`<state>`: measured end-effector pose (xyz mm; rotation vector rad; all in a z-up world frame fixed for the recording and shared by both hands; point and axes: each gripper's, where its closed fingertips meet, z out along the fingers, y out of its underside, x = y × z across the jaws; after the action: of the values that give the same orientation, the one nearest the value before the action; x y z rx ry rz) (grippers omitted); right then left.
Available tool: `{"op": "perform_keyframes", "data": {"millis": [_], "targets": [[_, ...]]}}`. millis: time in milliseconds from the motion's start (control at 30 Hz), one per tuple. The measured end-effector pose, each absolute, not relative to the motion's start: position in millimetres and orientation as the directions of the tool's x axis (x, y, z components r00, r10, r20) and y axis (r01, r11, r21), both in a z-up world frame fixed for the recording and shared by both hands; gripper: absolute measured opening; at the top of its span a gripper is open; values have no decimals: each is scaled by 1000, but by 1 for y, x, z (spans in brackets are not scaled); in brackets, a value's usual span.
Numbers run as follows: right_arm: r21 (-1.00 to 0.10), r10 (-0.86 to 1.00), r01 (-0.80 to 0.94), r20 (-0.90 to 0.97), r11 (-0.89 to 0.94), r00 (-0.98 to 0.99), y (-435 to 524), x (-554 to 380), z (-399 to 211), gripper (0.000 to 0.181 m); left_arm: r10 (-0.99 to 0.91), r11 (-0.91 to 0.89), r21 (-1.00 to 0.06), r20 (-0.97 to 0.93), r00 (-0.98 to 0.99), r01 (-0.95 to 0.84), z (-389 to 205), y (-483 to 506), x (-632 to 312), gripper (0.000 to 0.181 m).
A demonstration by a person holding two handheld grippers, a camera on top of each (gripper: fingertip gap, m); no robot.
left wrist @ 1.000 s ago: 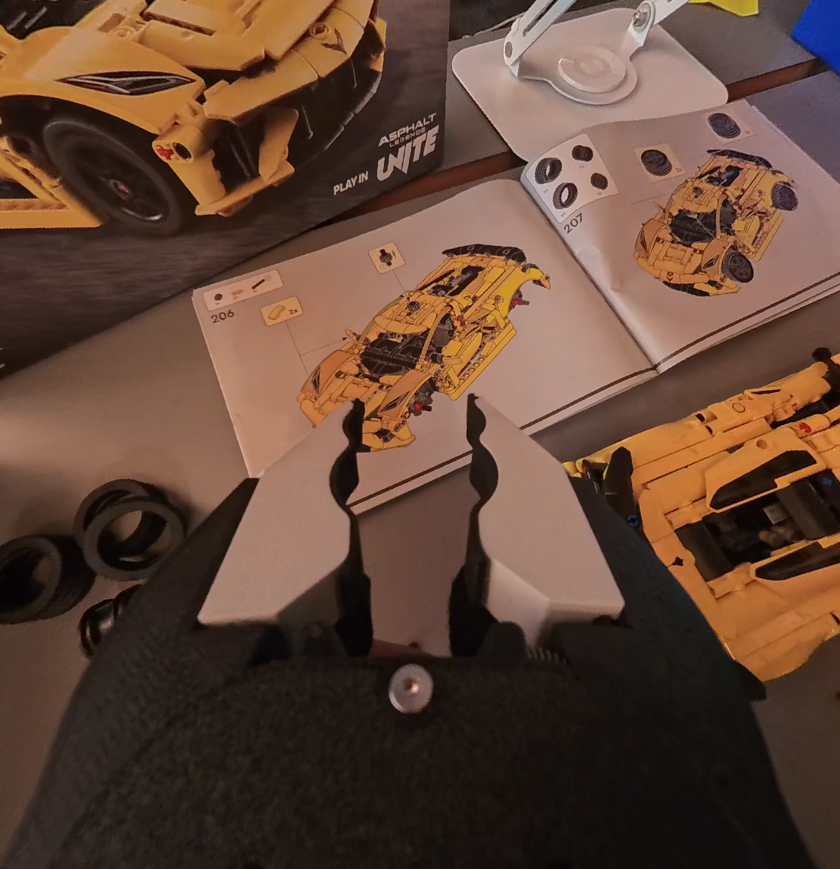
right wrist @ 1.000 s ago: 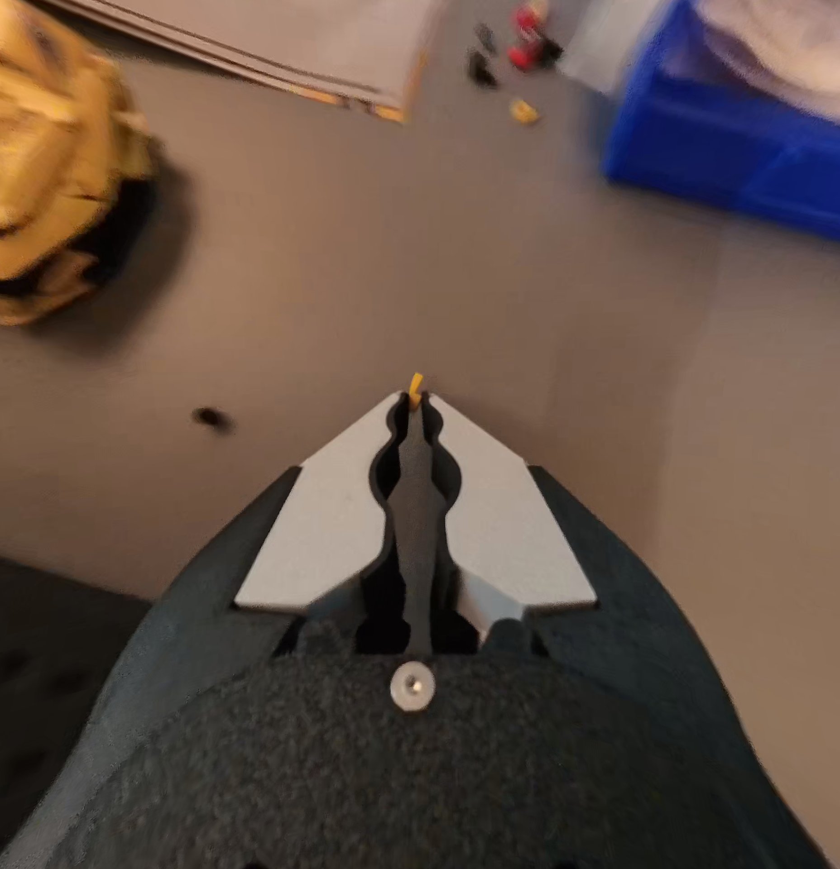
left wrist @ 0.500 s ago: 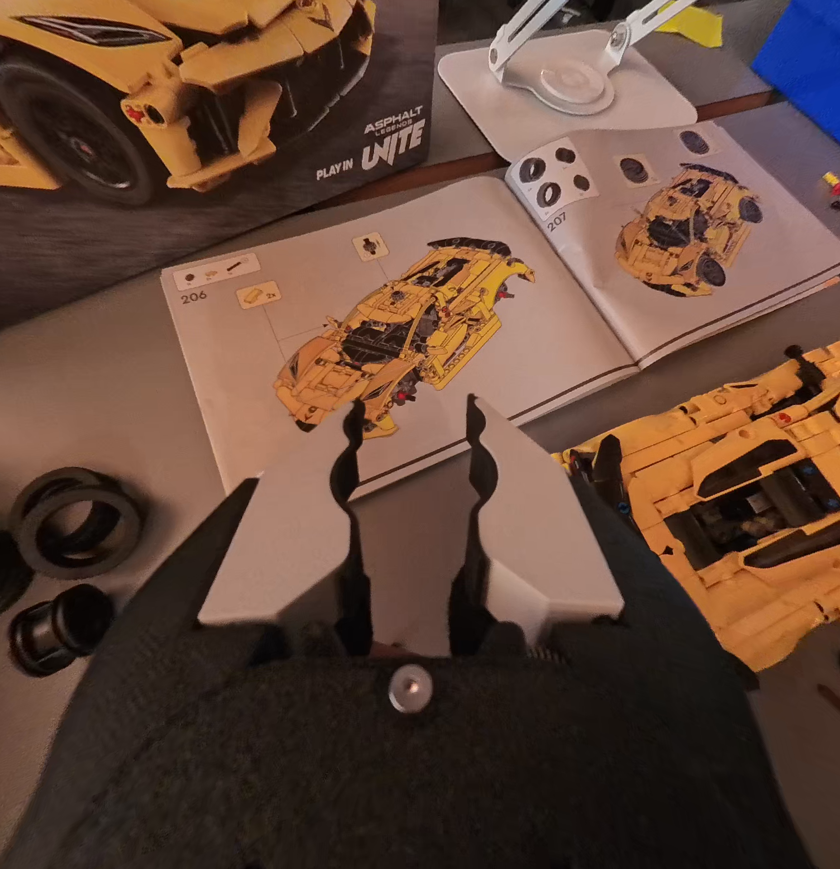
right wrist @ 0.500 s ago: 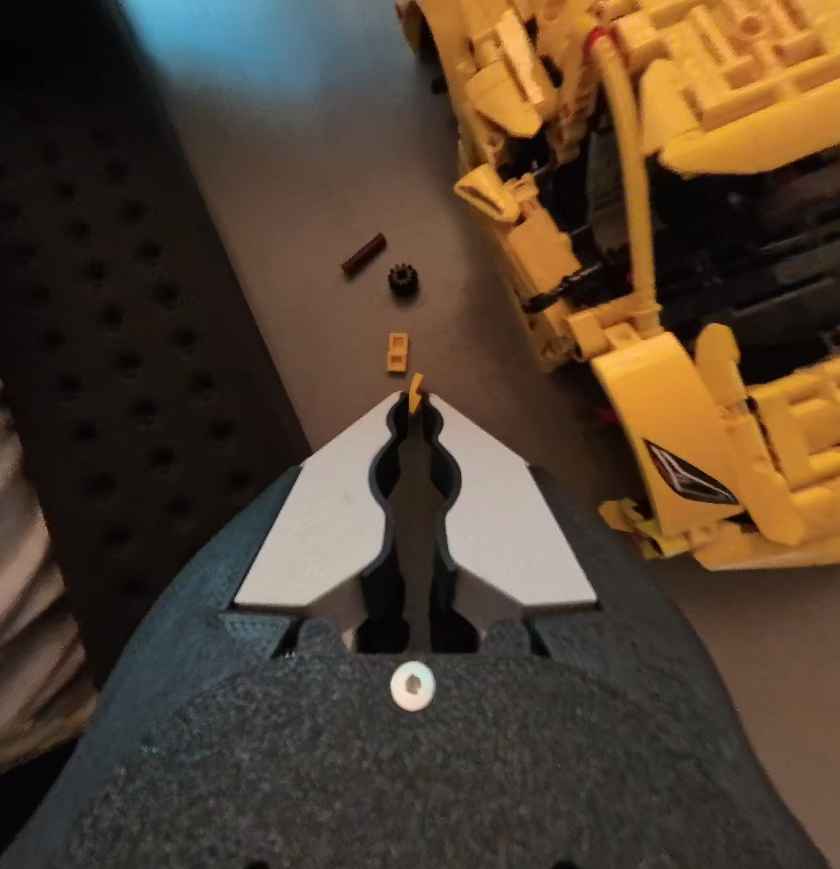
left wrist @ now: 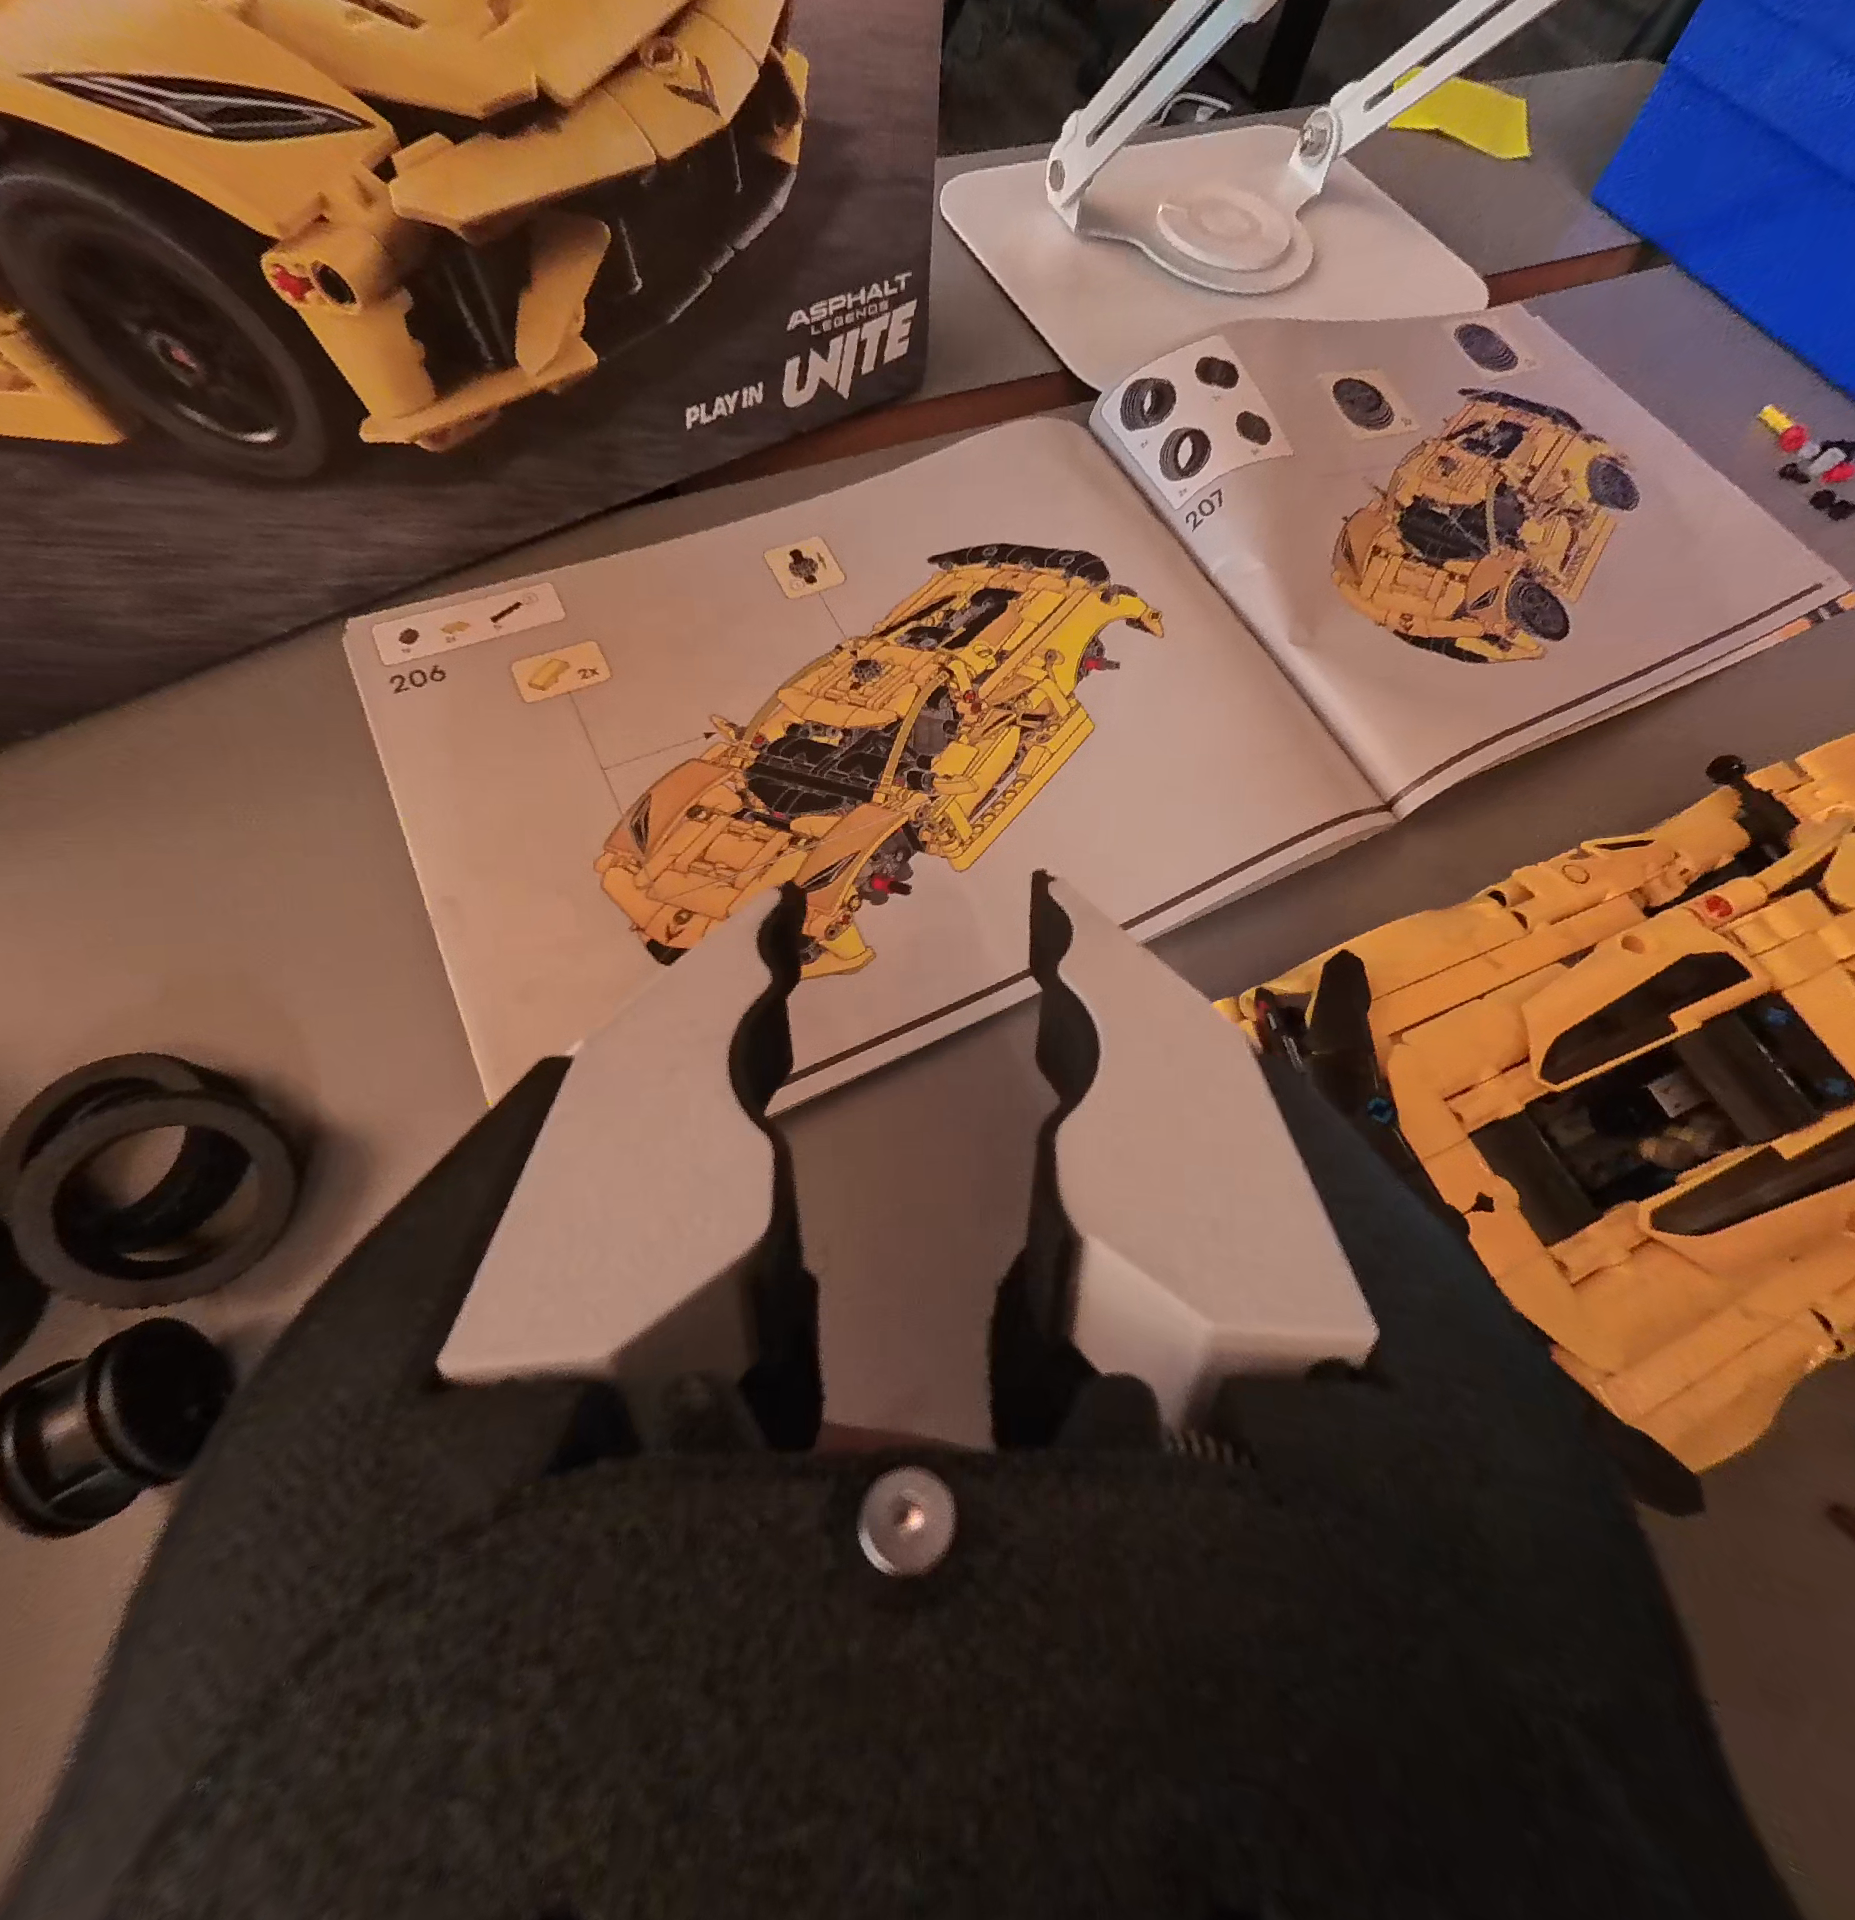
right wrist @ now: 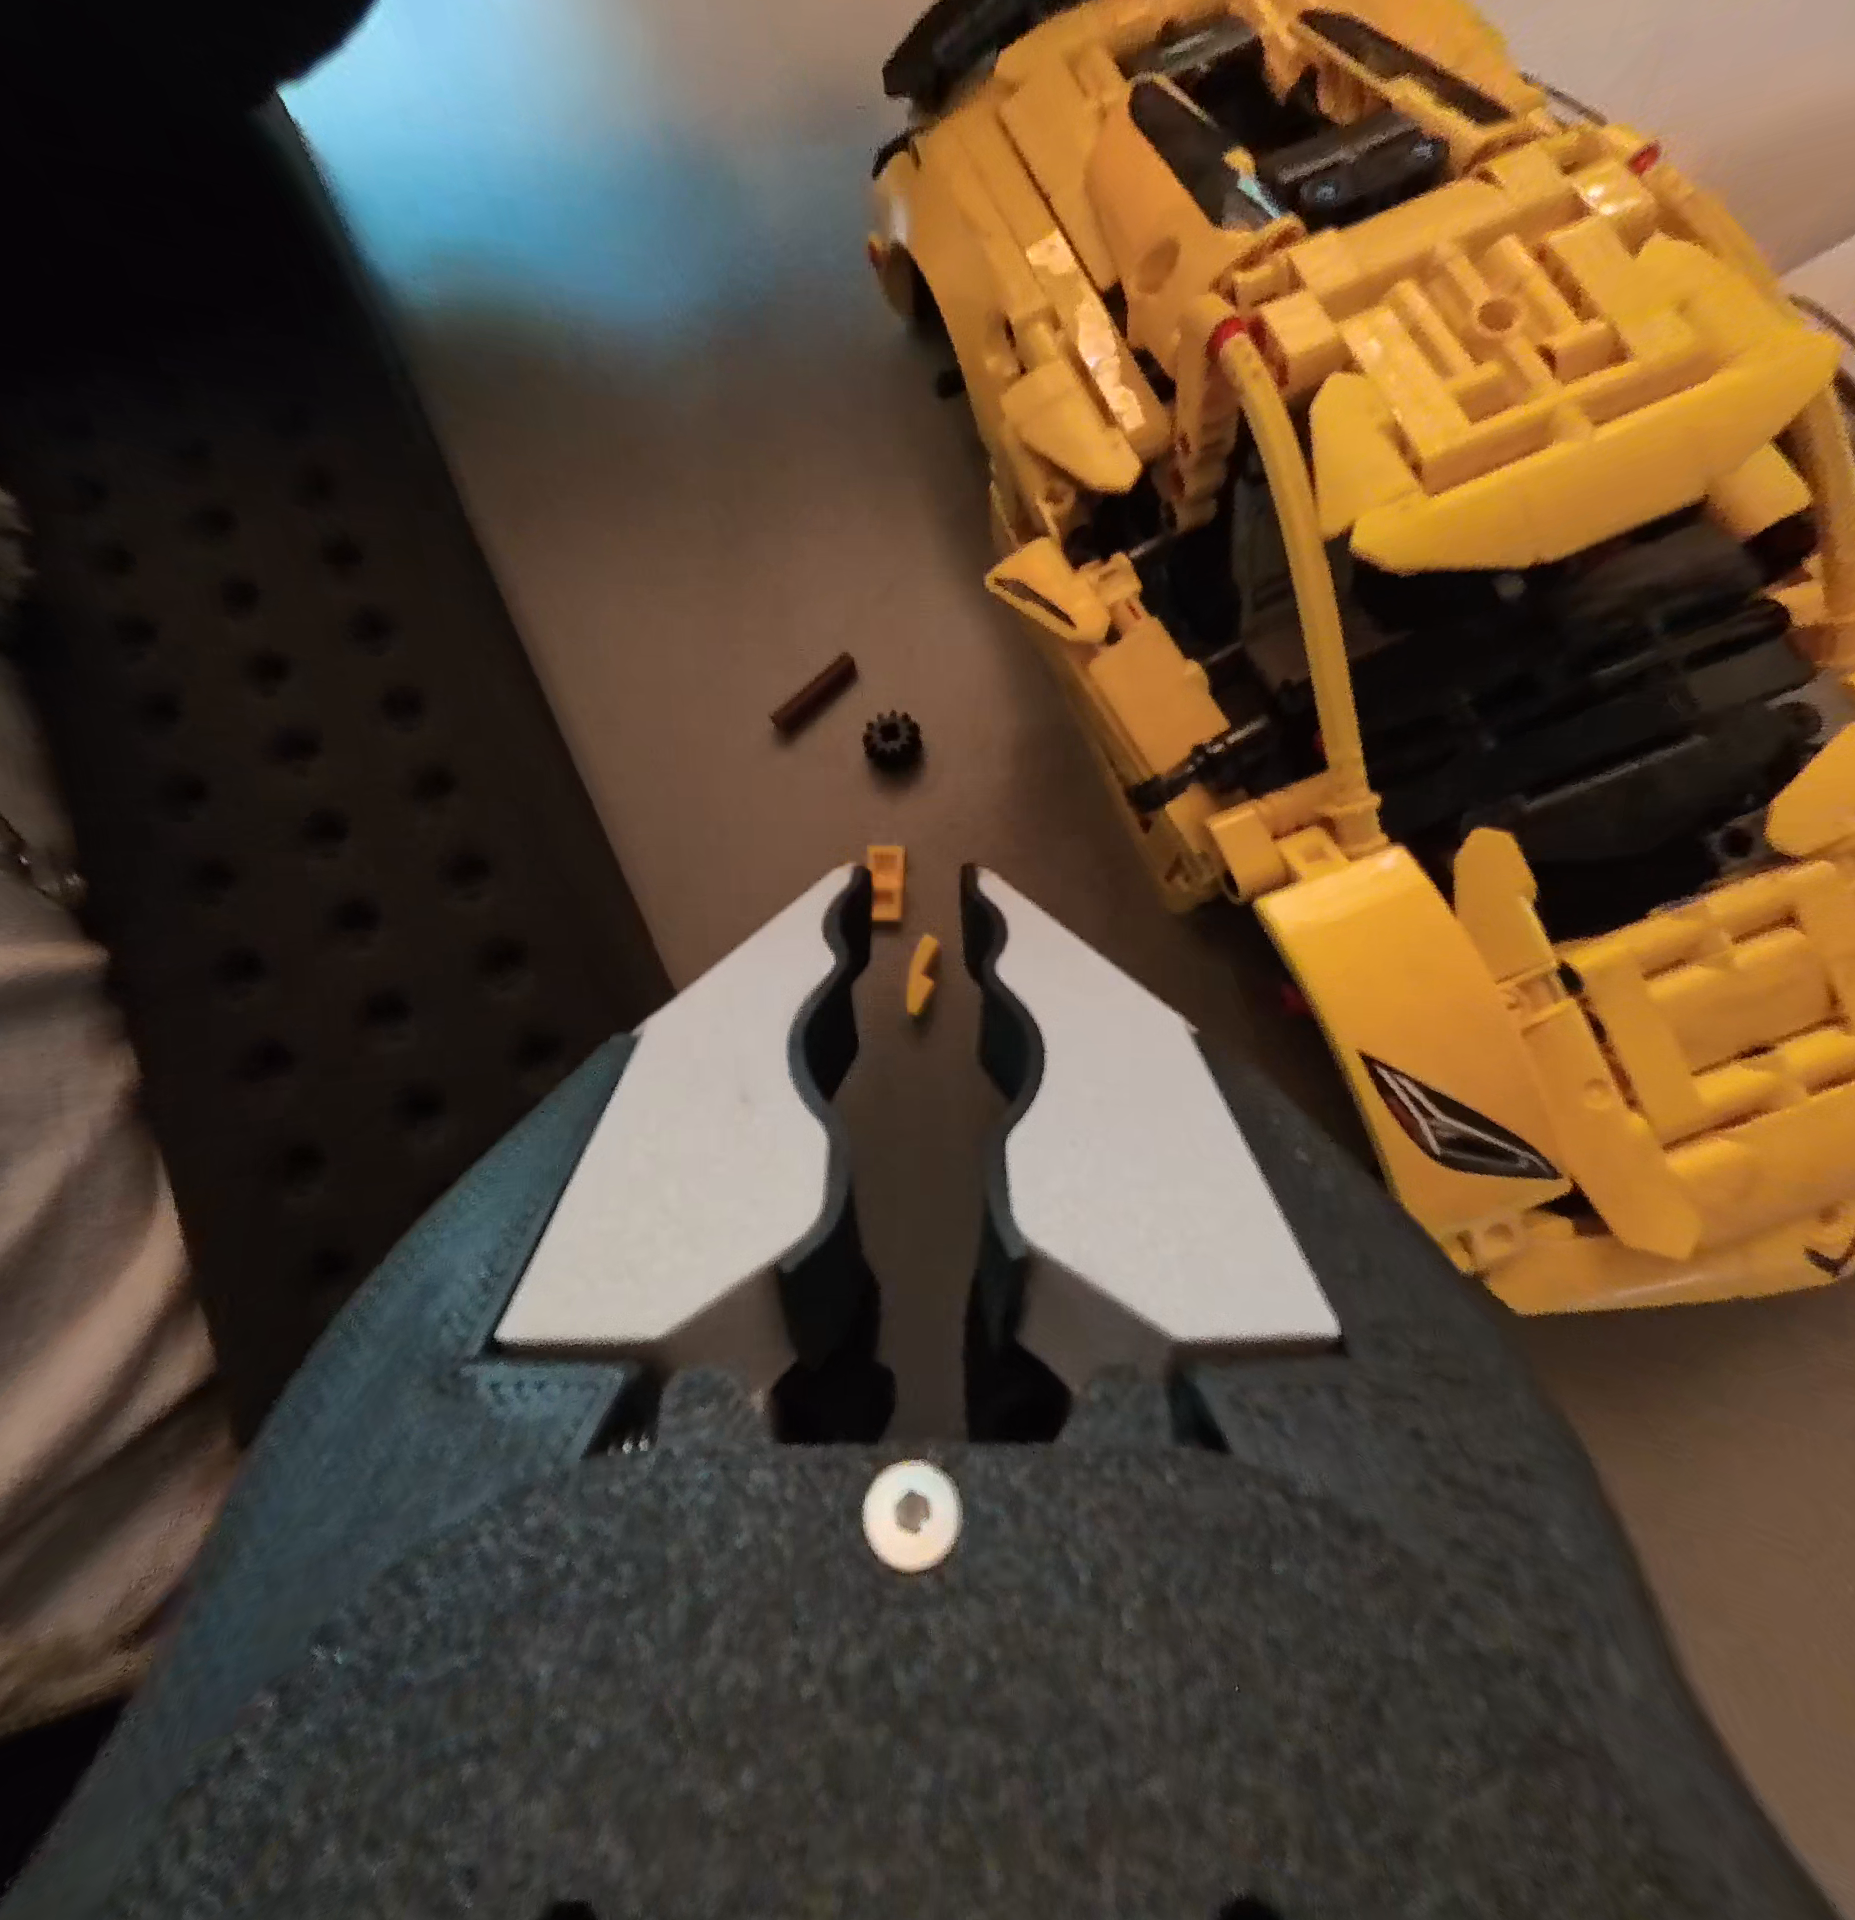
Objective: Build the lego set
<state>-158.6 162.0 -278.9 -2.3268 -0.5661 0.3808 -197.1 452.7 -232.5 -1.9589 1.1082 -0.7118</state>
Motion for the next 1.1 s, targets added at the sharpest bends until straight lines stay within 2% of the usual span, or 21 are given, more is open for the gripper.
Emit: {"op": "perform_keyframes", "data": {"millis": [933,1100], "targets": [[-723,559,266,-197,-638,806,168,-202,-278,20,-893,-307,-828,79,444,-470,-230,446,-195,44],[-678,572,321,-178,-661,801,167,-215,-290,20,-894,-302,-832,78,441,-465,-224,444,-198,44]]}}
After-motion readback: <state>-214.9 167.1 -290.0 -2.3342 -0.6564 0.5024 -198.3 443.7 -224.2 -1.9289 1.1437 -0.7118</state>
